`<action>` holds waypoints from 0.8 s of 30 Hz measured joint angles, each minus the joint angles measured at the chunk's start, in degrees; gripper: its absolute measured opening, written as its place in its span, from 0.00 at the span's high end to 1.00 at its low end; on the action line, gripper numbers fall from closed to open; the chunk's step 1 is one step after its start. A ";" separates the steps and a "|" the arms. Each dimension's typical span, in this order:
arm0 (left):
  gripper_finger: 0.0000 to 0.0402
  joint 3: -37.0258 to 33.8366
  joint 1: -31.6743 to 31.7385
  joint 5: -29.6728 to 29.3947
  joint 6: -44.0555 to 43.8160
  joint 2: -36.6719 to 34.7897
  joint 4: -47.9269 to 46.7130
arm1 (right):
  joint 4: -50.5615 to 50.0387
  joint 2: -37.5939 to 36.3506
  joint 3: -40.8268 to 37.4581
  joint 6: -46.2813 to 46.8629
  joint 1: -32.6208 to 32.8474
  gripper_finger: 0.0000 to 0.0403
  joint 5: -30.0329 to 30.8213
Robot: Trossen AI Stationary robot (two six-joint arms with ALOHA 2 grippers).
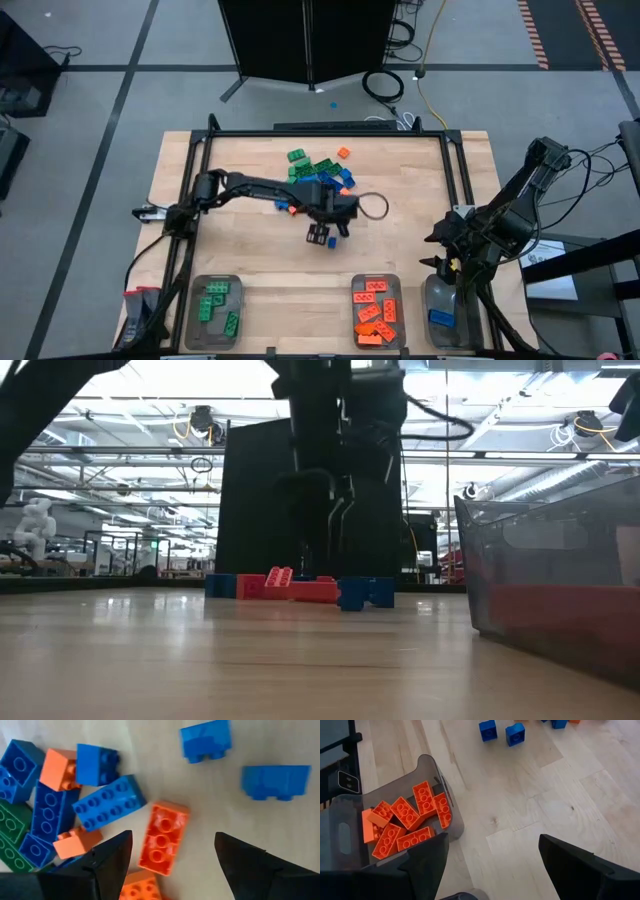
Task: Sort blocks
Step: Put the orange game piece into the center black bin
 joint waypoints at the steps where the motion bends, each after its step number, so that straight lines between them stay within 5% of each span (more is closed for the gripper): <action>1: 0.28 0.00 0.79 0.70 0.97 0.00 -0.04 | 0.00 0.00 0.00 -0.06 0.00 0.25 -0.01; 8: 0.28 0.00 3.99 10.29 6.00 -0.02 -3.17 | -0.85 0.00 0.00 -0.57 0.00 0.25 -0.07; 24: 0.28 -2.30 5.17 12.74 15.32 0.74 2.15 | -5.03 -0.02 0.00 1.53 0.00 0.25 -0.16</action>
